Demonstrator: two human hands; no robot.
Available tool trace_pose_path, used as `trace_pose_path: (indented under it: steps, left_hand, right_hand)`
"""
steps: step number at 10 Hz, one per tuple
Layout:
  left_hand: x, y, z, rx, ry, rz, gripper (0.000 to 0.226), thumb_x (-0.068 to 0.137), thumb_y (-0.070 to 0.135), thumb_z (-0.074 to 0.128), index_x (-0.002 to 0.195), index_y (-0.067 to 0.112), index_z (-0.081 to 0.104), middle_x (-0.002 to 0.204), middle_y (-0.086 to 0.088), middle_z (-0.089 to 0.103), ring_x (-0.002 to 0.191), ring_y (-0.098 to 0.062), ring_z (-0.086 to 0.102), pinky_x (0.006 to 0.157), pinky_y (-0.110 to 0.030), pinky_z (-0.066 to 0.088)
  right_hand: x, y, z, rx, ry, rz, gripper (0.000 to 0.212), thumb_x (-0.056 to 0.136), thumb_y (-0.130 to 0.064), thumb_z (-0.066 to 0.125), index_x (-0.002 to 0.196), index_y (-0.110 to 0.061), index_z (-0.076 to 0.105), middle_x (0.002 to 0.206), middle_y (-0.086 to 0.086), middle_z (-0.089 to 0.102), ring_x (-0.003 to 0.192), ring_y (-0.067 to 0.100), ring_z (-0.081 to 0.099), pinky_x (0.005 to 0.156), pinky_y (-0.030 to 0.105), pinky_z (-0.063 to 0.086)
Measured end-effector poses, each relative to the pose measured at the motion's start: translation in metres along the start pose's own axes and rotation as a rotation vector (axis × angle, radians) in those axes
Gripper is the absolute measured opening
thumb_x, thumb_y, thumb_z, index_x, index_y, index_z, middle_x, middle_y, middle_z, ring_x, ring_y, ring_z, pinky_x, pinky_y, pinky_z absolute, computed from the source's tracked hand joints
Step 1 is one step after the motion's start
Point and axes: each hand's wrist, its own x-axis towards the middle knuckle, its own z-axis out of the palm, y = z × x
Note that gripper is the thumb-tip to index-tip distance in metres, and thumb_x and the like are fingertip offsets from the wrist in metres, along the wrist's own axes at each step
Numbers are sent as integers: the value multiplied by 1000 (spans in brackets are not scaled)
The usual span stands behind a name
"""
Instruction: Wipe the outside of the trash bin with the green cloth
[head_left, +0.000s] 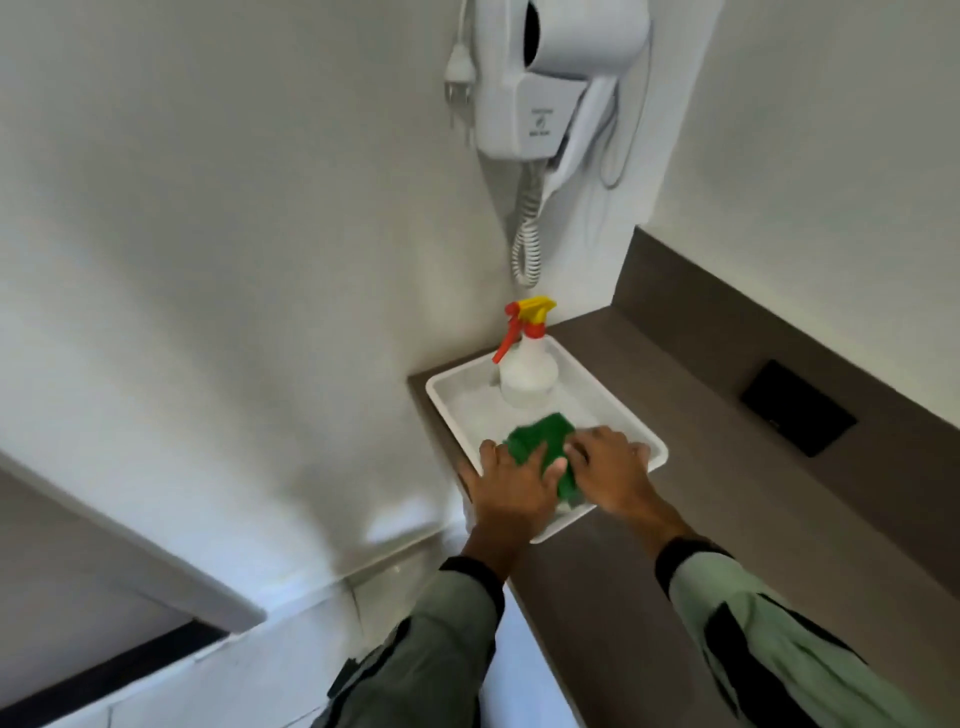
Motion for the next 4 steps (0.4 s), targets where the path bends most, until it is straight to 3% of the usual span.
trace_pose_path:
  steps: [1, 2, 3, 4]
  left_hand:
    - [4, -5, 15, 135, -283, 37, 57, 102, 59, 16, 144, 39, 49, 167, -18, 17, 156, -36, -5, 114, -73, -9]
    - [5, -12, -14, 202, -203, 171, 55, 103, 58, 19, 144, 39, 50, 170, -17, 10, 157, -35, -11, 113, -73, -13]
    - [5, -36, -78, 253, 122, 280, 49, 100, 53, 37, 129, 31, 69, 156, -23, 45, 149, -41, 33, 110, -81, 21]
    - [11, -64, -164, 351, 407, 276, 51, 92, 48, 42, 120, 24, 76, 139, -23, 63, 131, -44, 57, 95, -80, 41]
  right_hand:
    - [-6, 13, 7, -265, -146, 13, 41, 95, -35, 28, 100, -23, 67, 113, 8, 58, 114, 28, 47, 96, 49, 31]
    - [-11, 3, -6, -152, -18, 19, 43, 94, -38, 29, 108, -26, 68, 127, 4, 56, 121, 24, 45, 101, 47, 29]
    - [-8, -29, -42, -98, 219, -81, 42, 96, -43, 32, 126, -28, 57, 141, 4, 51, 127, 25, 44, 105, 47, 30]
    - [-1, -75, -103, -103, 539, -189, 47, 94, -45, 40, 135, -24, 51, 143, 12, 51, 124, 31, 51, 100, 48, 38]
